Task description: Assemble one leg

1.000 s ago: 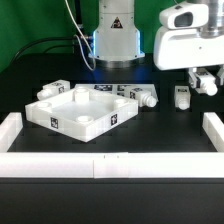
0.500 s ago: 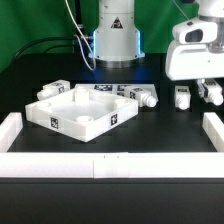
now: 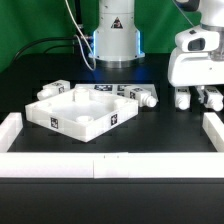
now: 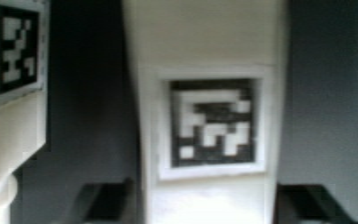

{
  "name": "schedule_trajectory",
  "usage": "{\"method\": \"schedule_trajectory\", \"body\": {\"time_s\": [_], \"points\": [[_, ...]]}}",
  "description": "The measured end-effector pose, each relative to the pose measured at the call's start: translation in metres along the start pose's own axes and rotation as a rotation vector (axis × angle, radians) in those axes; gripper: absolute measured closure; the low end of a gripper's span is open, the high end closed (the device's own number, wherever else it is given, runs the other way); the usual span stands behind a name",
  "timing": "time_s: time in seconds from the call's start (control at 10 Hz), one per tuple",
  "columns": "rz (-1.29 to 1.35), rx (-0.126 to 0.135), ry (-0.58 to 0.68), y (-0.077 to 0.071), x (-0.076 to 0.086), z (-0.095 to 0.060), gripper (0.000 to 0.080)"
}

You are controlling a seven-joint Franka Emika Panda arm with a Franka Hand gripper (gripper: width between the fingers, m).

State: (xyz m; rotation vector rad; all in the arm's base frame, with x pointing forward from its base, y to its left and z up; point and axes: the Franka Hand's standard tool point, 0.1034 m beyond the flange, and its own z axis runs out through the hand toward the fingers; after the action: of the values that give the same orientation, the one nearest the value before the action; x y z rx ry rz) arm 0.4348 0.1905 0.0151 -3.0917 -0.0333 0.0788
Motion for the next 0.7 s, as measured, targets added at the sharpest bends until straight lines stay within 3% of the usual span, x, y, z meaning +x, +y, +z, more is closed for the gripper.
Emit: {"method": "schedule_trajectory", "body": {"time_s": [0.1, 0.3, 0.4, 0.5, 0.7], "points": [[-0.013, -0.003, -0.02, 0.007, 0.003, -0.01, 0.0196], [-0.023, 0.001, -0.029, 0.02, 0.012, -0.037, 0.0158], [-0.104, 0.006, -0.041, 0.039, 0.019, -0.052, 0.0152], [-0.14, 0.013, -0.031, 0.07, 0.035, -0.067, 0.0152], [-0.25, 0.019, -0.016, 0.122, 0.063, -0.076, 0.0151]]}}
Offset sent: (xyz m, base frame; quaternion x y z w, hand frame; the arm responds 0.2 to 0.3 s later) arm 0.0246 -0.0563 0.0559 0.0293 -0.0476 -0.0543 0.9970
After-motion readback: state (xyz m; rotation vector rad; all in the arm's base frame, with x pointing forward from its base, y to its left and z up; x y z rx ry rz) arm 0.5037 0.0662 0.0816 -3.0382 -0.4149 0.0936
